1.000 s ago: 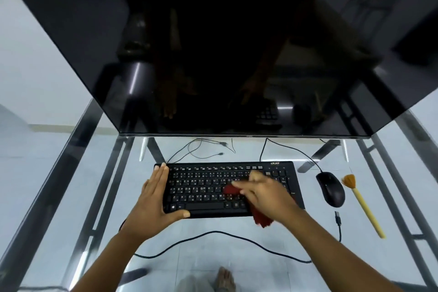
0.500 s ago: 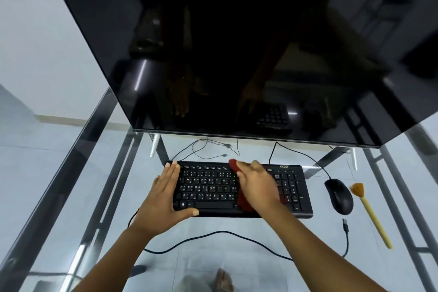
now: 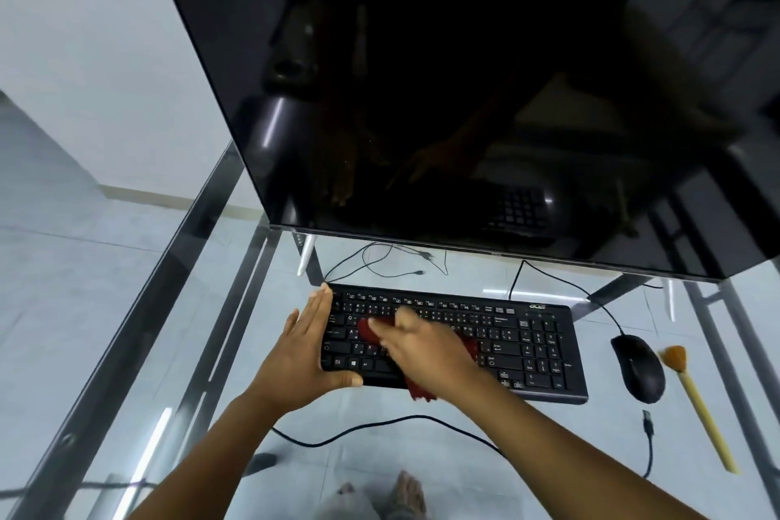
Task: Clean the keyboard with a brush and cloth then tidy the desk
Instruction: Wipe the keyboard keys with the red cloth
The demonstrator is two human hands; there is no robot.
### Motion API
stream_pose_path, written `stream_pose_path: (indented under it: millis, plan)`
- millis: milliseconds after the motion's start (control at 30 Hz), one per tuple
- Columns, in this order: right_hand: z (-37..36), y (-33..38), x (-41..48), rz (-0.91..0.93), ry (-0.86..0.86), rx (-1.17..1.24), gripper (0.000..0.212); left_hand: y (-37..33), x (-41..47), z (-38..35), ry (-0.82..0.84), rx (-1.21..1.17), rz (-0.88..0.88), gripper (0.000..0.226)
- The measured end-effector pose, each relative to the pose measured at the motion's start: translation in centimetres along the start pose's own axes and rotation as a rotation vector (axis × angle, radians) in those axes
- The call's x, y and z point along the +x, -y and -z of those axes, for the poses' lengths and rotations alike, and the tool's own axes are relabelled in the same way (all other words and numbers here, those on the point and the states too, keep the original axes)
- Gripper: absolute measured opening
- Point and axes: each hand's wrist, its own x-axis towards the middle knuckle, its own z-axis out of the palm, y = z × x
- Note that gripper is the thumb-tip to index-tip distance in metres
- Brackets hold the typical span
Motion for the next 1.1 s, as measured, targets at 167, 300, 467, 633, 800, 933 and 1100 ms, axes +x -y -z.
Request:
stream_pose_path:
  millis: [167,300,467,633,800,933,1100]
  plan:
    - [1.0,-0.4,3.3,-0.313,-0.17,0.078,0.037,-0.1,0.0,0.0,-0.018,-0.01,-0.004,0.133]
    - [0.0,3.2,2.6,0.093,0.043,0.051,0.039,0.3,-0.1,-0.4,-0.026,-0.042,0.005,0.136]
    - [1.2,1.4,6.6,-0.256,-0.139,0.072,0.036,-0.1,-0.2,-0.2,-0.048,-0.088,0.014,0.139]
    - [0.7,4.6,4.8,0.135,0.1,0.039,0.034,0.4,-0.4,-0.5,-0.067,-0.078,-0.009,0.136]
    - [2.0,1.6,7.2,-0.206,-0.102,0.009,0.031,0.2,-0.3,-0.2,-0.055,-0.086,0.001,0.139]
    - [0.3,5.6,3.7,0.126,0.098,0.052,0.028,0.8,-0.3,-0.4,-0.067,-0.076,-0.033,0.133]
    - [1.0,2.4,4.0,0.044,0.016,0.033,0.036,0.9,-0.3,0.2,-0.044,-0.055,-0.043,0.141]
